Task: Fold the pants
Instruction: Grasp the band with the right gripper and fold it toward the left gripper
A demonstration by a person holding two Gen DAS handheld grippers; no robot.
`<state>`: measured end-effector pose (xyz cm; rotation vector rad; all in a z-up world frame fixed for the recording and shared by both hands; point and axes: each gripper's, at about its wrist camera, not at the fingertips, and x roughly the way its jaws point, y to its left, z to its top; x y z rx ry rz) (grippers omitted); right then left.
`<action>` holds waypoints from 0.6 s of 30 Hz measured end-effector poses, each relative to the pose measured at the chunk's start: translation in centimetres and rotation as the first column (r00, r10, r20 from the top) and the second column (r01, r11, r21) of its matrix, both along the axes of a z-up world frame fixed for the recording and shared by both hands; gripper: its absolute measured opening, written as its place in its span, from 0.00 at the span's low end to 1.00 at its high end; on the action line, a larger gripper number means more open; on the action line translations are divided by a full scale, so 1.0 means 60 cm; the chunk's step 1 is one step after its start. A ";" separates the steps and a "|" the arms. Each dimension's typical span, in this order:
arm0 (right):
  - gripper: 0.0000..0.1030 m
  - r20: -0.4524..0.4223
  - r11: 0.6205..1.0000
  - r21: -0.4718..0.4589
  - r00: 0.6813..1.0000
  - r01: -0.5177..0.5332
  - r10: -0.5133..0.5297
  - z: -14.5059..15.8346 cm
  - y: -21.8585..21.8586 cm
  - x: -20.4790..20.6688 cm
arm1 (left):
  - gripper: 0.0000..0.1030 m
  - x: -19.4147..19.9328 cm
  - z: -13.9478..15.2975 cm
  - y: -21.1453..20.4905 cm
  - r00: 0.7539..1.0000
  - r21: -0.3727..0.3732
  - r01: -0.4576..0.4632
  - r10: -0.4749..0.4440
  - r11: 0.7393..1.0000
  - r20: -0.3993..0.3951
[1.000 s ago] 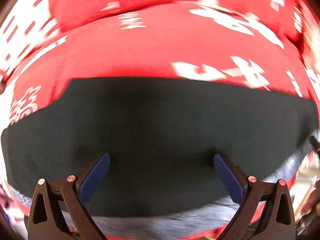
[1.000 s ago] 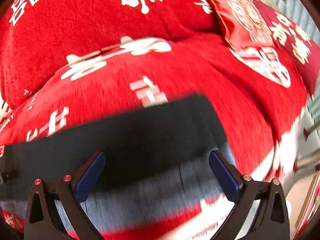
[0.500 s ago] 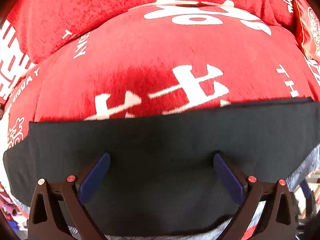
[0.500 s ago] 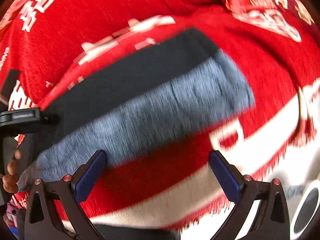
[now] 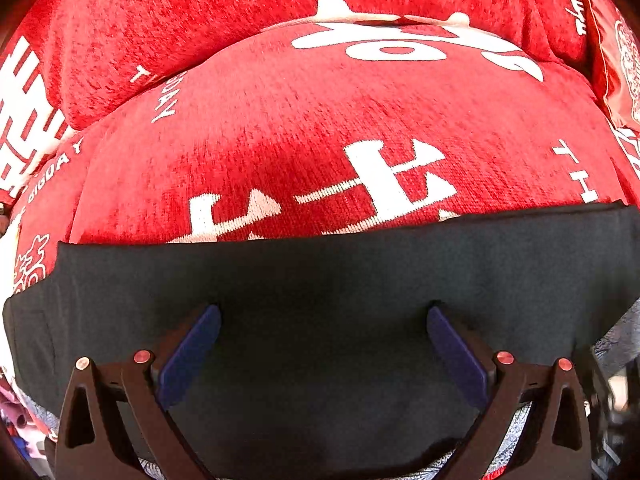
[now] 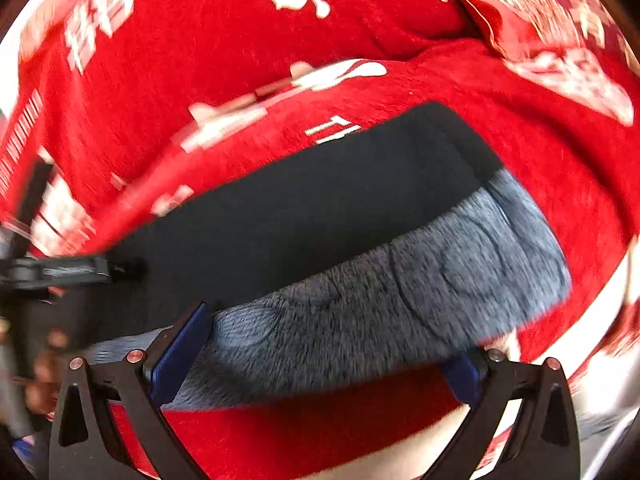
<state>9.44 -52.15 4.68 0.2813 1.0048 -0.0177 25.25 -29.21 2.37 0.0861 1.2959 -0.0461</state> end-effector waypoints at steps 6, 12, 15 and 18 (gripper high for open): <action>0.30 -0.058 0.980 -0.063 0.981 -0.187 0.183 0.034 0.033 0.066 | 1.00 0.001 0.000 0.006 1.000 -0.017 0.028 -0.028 0.999 -0.001; 0.22 -0.047 0.946 -0.224 0.972 -0.234 0.230 0.104 0.084 0.047 | 1.00 -0.002 0.005 0.013 0.998 -0.029 0.050 -0.051 0.998 -0.030; 0.22 -0.027 0.905 -0.352 0.969 -0.240 0.246 0.142 0.134 0.032 | 1.00 -0.010 0.010 0.033 0.998 -0.041 0.051 -0.053 0.998 -0.046; 0.22 -0.016 0.848 -0.465 0.960 -0.254 0.278 0.175 0.197 0.025 | 1.00 -0.020 0.015 0.070 0.998 -0.060 0.034 -0.037 0.998 -0.054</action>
